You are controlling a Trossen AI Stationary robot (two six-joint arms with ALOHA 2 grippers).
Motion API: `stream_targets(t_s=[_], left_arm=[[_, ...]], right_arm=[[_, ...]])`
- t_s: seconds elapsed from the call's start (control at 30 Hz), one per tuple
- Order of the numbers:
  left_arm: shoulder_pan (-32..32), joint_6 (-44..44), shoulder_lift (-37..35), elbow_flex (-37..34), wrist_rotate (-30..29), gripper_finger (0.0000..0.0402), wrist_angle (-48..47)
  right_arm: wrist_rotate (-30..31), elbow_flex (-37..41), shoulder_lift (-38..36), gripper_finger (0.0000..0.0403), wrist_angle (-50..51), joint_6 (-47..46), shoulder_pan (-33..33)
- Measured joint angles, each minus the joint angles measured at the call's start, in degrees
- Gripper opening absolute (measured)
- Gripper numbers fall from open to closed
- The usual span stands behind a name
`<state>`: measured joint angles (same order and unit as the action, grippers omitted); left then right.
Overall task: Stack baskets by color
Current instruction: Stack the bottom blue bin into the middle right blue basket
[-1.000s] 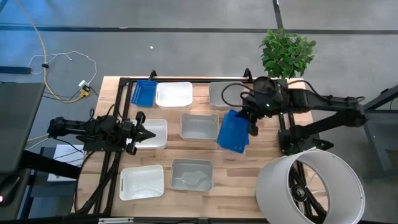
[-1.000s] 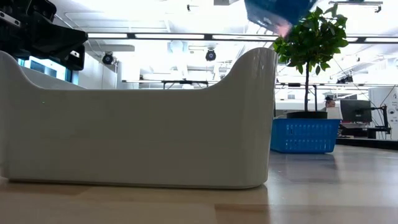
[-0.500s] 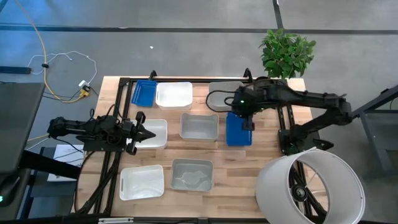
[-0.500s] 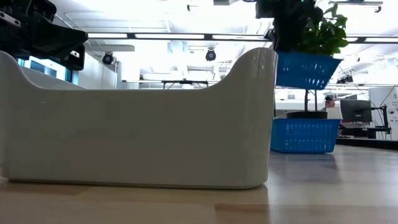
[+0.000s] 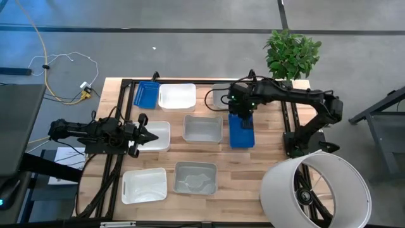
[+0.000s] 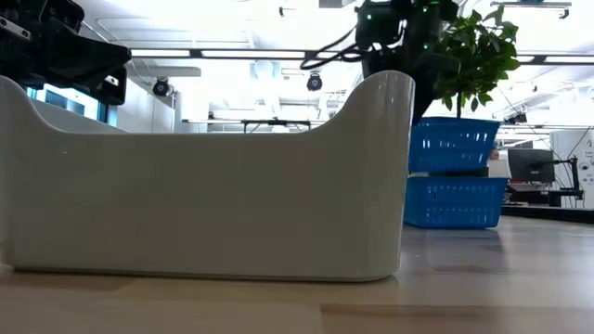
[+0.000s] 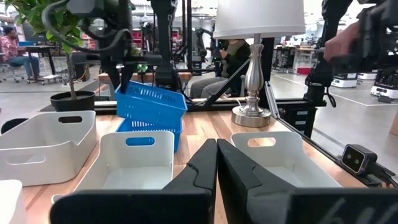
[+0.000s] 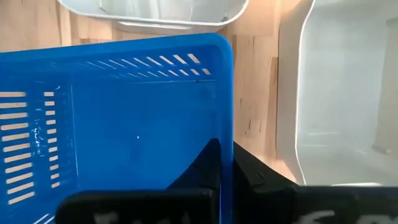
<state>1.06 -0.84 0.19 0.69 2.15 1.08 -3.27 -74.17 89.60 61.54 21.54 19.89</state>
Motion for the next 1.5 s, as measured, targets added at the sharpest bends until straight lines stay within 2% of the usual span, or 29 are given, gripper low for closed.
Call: stream_targets(t_s=[0.13,0.33,0.4,0.63,0.77,0.9,1.5], left_arm=[[-0.02,-0.01,0.01,0.0,-0.01,0.0001,0.0],[0.0,0.0,0.01,0.0,-0.01,0.0001,-0.01],[-0.02,0.0,0.02,0.0,-0.02,0.0001,0.0],[-0.01,-0.01,0.01,0.0,-0.02,0.0001,-0.01],[-0.02,0.0,0.02,0.0,-0.01,0.0001,-0.02],[0.0,0.0,0.02,0.0,-0.02,0.0001,0.0],[-0.01,-0.01,0.01,0.0,-0.01,0.0,-0.01]], right_arm=[[-0.4,1.05,-0.24,0.0,-1.0,-0.02,1.62],[-1.31,8.66,-2.52,0.0,-5.28,-1.67,1.19],[-1.35,9.43,-3.9,0.0,-8.11,-2.68,0.91],[-0.77,10.19,-4.33,0.0,-7.02,-2.88,0.99],[-3.71,13.36,-4.33,0.0,-10.18,-5.04,0.98],[-3.89,16.41,-4.32,0.0,-12.04,-6.56,0.97],[-3.82,17.73,-4.33,0.0004,-13.01,-6.33,0.97]])
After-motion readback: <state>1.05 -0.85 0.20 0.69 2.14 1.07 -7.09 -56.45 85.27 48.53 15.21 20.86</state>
